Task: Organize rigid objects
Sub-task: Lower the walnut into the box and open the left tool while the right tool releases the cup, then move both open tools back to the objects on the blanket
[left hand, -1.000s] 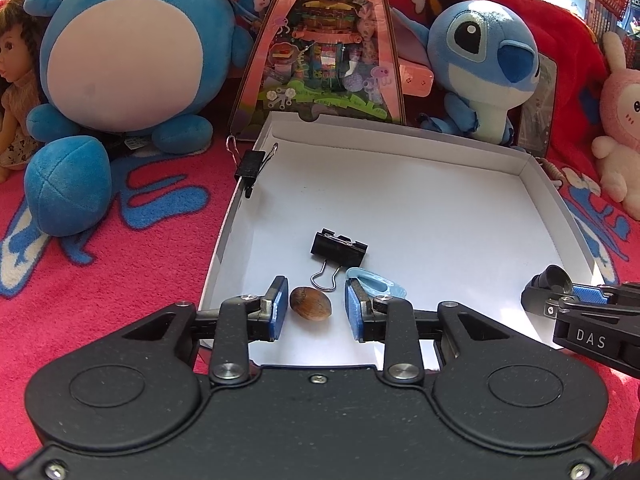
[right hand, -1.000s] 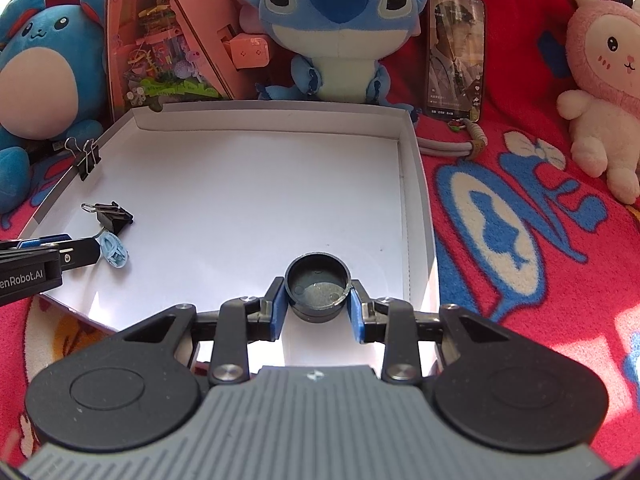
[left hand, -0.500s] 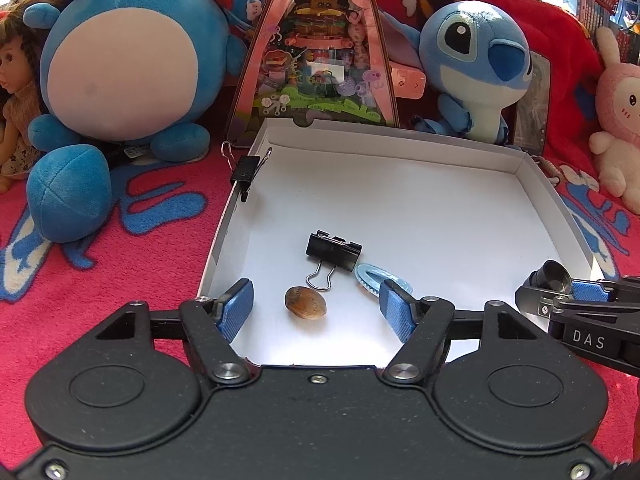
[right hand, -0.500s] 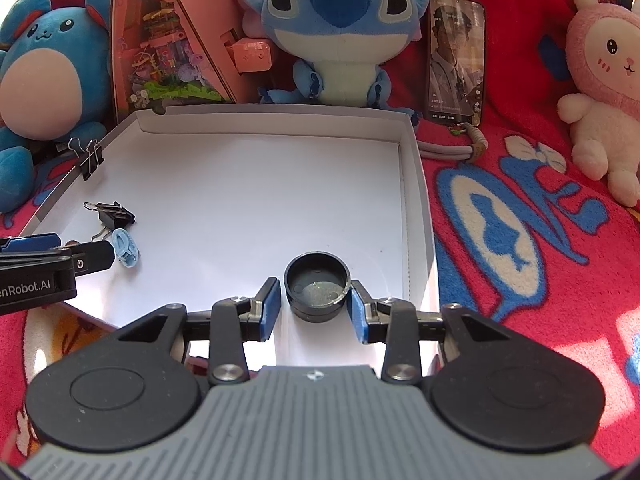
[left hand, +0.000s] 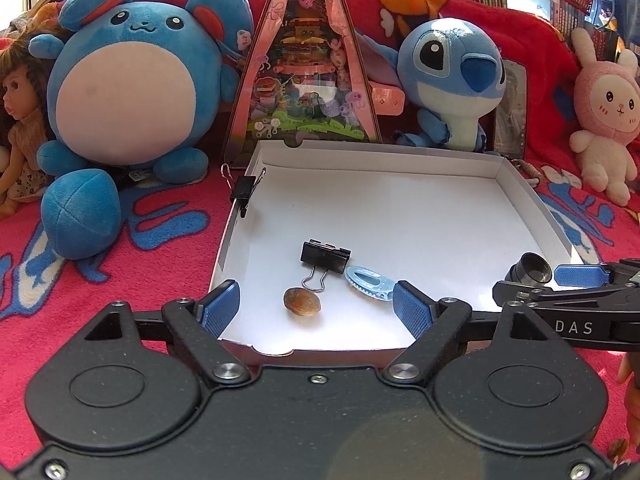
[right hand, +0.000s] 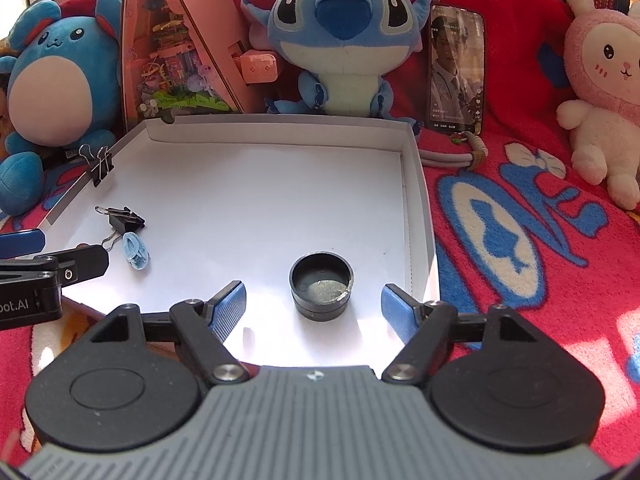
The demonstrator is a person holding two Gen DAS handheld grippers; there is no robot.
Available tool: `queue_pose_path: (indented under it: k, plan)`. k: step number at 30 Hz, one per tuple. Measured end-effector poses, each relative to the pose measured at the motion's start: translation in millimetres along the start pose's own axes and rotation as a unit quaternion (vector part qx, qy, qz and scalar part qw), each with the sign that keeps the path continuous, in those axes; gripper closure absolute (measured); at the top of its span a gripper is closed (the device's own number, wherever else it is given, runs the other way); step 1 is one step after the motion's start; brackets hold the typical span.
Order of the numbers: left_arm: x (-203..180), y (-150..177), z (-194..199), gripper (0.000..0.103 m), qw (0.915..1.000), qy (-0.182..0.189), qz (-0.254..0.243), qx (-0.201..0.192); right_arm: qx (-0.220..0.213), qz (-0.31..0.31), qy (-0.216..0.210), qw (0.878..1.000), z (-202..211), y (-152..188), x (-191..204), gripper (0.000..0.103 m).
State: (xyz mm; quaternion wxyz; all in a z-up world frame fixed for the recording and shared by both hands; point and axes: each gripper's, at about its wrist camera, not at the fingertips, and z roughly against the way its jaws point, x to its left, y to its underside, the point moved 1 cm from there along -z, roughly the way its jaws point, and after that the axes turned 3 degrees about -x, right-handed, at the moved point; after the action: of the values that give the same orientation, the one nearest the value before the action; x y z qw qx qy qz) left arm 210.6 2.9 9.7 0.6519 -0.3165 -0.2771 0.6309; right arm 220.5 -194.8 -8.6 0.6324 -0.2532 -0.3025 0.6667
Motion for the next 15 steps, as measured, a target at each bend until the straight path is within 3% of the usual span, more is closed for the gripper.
queue_pose_path:
  k: [15]
  plan:
    - [-1,17,45,0.015,0.9991,0.035,-0.012,-0.023,-0.06,0.01,-0.015,0.998,39,7,-6,0.0]
